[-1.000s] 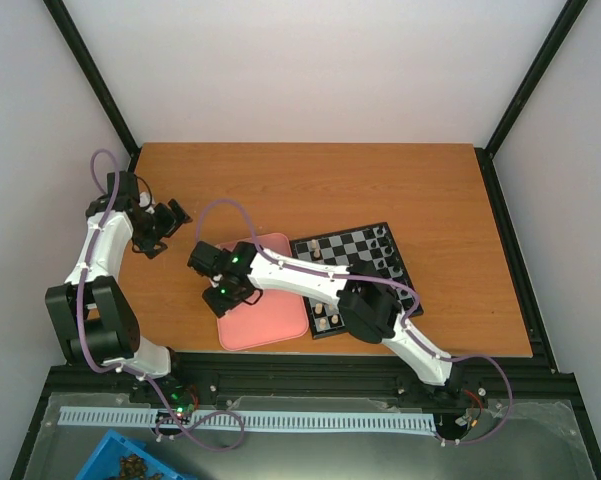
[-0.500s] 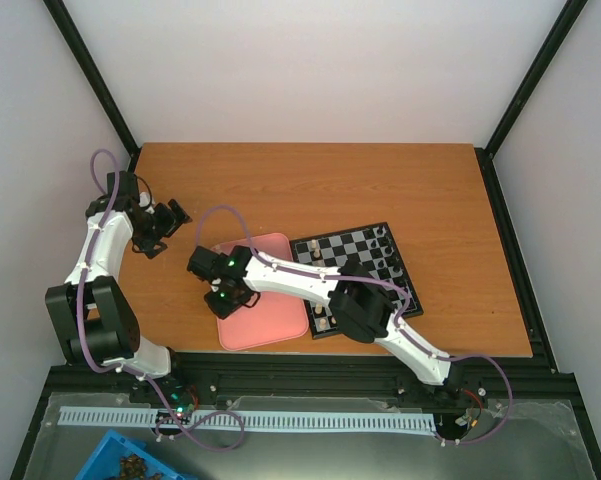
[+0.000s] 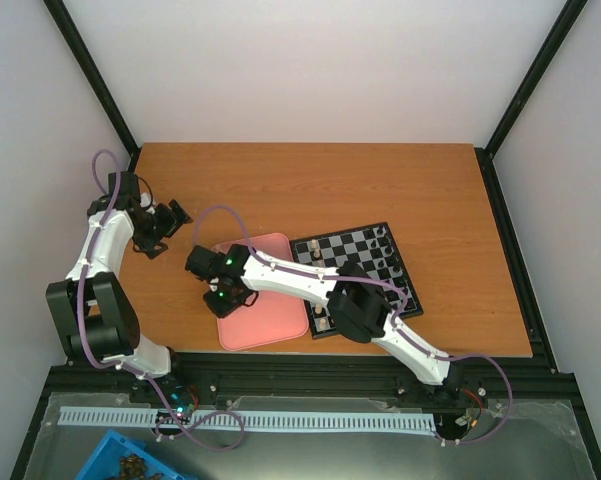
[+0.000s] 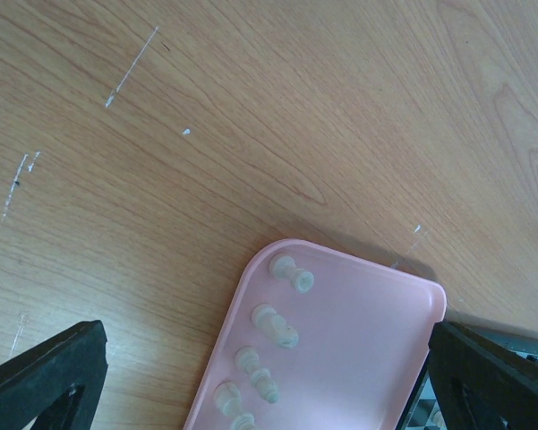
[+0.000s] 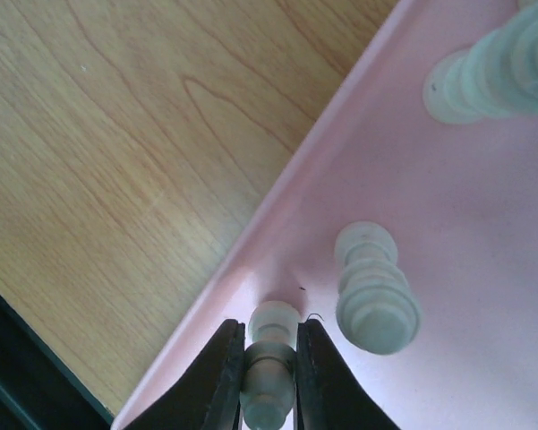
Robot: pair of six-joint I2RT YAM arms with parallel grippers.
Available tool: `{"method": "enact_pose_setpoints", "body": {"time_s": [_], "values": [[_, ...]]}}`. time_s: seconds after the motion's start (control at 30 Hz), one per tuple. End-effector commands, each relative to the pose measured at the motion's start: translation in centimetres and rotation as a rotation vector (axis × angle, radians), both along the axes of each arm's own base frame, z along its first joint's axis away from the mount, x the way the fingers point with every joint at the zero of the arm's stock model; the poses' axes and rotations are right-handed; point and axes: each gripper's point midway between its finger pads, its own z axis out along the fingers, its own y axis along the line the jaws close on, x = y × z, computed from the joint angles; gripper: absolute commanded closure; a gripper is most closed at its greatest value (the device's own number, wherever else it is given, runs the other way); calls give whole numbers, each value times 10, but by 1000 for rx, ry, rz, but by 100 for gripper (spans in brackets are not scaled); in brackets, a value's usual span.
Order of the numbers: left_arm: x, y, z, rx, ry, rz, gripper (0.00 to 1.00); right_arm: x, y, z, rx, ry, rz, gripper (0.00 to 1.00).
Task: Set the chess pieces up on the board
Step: Pick up the chess piece from the storage box, then place the chess piece on the chessboard.
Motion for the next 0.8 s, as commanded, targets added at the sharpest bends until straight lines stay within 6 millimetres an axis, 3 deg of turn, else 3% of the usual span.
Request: {"method": "enact_pose_setpoints", "body": {"time_s": [0.0,0.13,0.27,0.4,0.5,0.77], "values": [[8,1,6,4,-31,-17,0,1,-13,31,-4,-32,-16,95],[7,2,7,7,-33,-17,0,4,-46,60,-25,-78,-50,95],[6,2,6,9,-33,-17,0,13,-98,72,-84,-116,-119,94],[6,2,6,11,-33,-17,0,27,-150,67,-110,-106,-210,94],[6,3,6,18,-33,-16,0,37,-178,64,-119,-116,-256,94],[5,5,7,30,-35,-17,0,45,-215,39,-205,-166,-302,94]]}}
